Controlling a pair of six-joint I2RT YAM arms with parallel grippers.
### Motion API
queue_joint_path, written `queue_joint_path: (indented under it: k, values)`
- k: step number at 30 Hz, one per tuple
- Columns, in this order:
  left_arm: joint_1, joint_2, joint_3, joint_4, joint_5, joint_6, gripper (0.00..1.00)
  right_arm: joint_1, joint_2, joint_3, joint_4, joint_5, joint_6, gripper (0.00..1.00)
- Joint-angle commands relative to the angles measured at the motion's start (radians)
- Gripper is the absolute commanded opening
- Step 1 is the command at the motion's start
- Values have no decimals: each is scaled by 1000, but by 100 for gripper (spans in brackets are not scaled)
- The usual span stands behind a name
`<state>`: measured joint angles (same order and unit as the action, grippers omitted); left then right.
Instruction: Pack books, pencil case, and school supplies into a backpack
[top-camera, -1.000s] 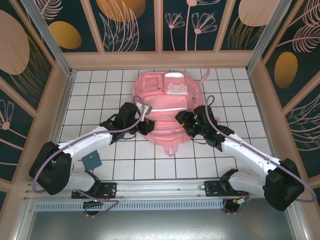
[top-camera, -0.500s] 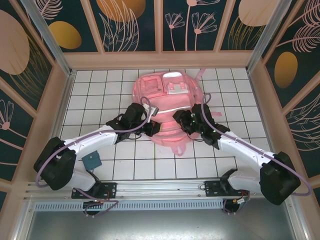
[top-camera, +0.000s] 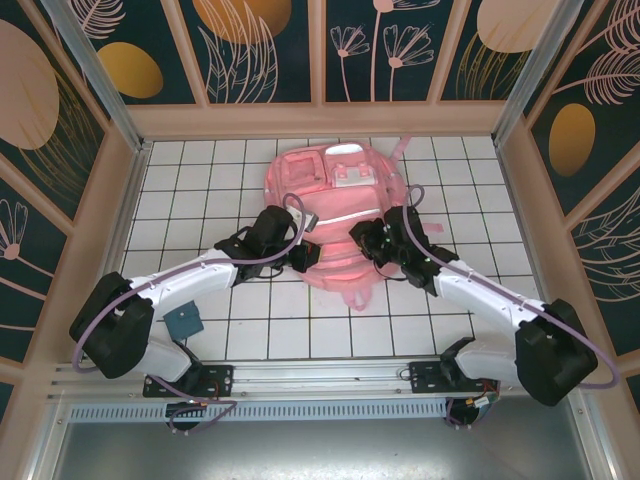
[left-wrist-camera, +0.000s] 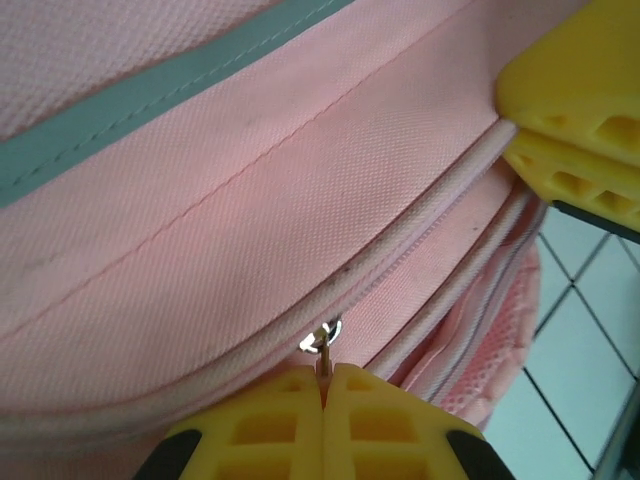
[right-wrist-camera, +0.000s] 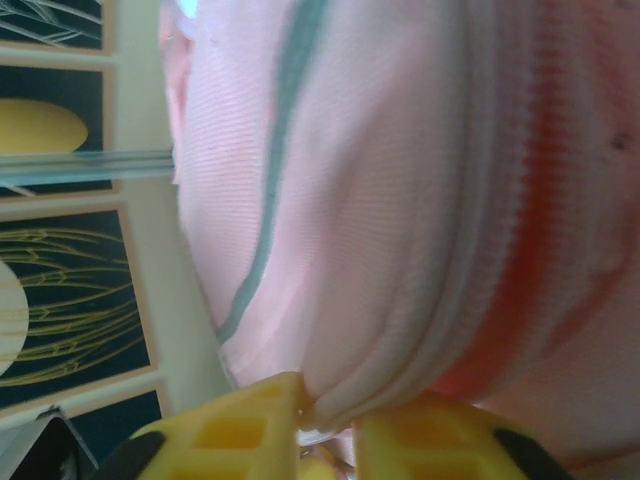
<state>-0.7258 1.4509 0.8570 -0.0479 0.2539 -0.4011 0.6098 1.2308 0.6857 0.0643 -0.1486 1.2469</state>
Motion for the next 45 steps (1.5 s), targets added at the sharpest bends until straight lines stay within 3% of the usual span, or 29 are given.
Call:
queue_joint_path:
  k: [1, 7, 15, 19, 24, 28, 37, 41, 45]
  values:
    - [5, -20, 29, -59, -179, -44, 0, -4, 20, 52, -58, 141, -15, 10]
    - [19, -56, 17, -160, -327, -68, 0, -19, -35, 54, -172, 278, -40, 4]
    - [144, -66, 37, -121, -363, -130, 0, -21, -38, 32, -94, 205, -68, 3]
    - [170, -11, 86, -124, -351, -149, 14, -17, -16, 28, -57, 149, -63, 3]
    - [187, -51, 69, -204, -404, -178, 62, -13, -16, 20, -45, 121, -64, 3]
    - [209, -136, 0, -285, -484, -232, 83, -14, -3, 27, -34, 106, -74, 3]
    - [380, -283, -222, -496, -647, -467, 98, -13, 61, 58, -25, 60, -98, 3]
    - [399, -337, -293, -553, -731, -576, 98, -12, 74, 57, -17, 52, -98, 3]
    - [399, -347, -339, -537, -731, -647, 99, -12, 83, 62, -17, 49, -99, 3]
